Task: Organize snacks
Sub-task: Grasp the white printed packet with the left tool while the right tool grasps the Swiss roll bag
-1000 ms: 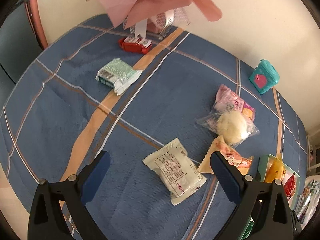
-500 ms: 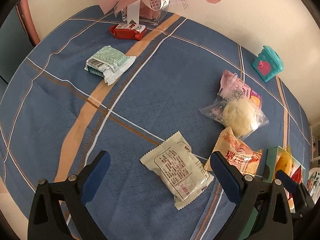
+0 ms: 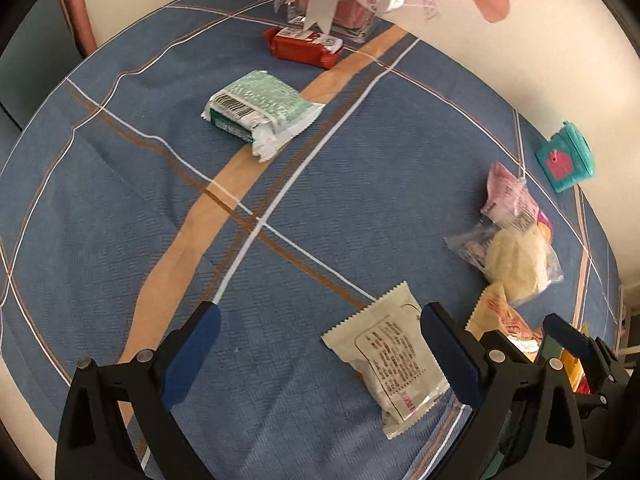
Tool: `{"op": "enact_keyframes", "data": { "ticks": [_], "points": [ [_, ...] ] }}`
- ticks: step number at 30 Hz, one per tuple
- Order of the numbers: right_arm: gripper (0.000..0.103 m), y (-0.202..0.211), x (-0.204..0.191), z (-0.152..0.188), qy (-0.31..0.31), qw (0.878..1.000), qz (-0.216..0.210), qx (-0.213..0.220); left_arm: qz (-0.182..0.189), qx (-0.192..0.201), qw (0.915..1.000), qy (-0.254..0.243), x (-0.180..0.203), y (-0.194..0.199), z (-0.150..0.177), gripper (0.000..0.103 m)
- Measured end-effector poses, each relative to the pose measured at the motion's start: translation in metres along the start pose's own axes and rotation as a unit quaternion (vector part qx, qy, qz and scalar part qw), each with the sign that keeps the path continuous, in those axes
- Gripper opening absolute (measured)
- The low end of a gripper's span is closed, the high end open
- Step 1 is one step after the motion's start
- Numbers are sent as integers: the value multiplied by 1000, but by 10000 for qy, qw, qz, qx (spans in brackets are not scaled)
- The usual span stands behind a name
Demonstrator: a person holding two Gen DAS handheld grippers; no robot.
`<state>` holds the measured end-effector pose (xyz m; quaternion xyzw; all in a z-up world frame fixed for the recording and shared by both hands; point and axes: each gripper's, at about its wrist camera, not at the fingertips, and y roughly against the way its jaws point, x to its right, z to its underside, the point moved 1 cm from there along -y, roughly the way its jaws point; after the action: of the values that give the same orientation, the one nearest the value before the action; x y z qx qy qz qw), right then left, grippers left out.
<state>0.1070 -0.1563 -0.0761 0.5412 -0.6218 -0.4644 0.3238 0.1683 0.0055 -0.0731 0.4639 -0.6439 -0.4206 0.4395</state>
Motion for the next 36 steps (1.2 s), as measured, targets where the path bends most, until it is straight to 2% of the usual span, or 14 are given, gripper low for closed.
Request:
{"op": "enact_keyframes", "data": {
  "ticks": [5, 11, 14, 19, 22, 29, 34, 36],
  "points": [
    [102, -6, -7, 0, 71, 9997, -223, -90, -1, -80, 10000, 46, 0, -5, -1, 100],
    [96, -9, -6, 14, 29, 9995, -141, -275, 112, -284, 9995, -24, 11, -14, 2, 100],
    [88, -9, -3, 25, -12, 9995, -10, -328, 177, -357, 9991, -116, 20, -18, 5, 100],
    [66, -10, 5, 41, -173, 9990, 86, -413, 229, -507, 9981, -279, 35, -28, 9, 100],
    [60, -7, 10, 50, -352, 9987, 124, -345, 128, -539, 9977, -402, 42, -31, 11, 100],
    [54, 1, 12, 71, -555, 9978, 252, -262, -168, -505, 9955, -779, 63, -40, 18, 100],
    [49, 4, 6, 79, -669, 9966, 381, -289, -198, -535, 9936, -974, 75, -41, 28, 100],
    [48, 6, 6, 82, -741, 9961, 385, -293, -204, -535, 9931, -1020, 76, -40, 32, 96]
  ]
}}
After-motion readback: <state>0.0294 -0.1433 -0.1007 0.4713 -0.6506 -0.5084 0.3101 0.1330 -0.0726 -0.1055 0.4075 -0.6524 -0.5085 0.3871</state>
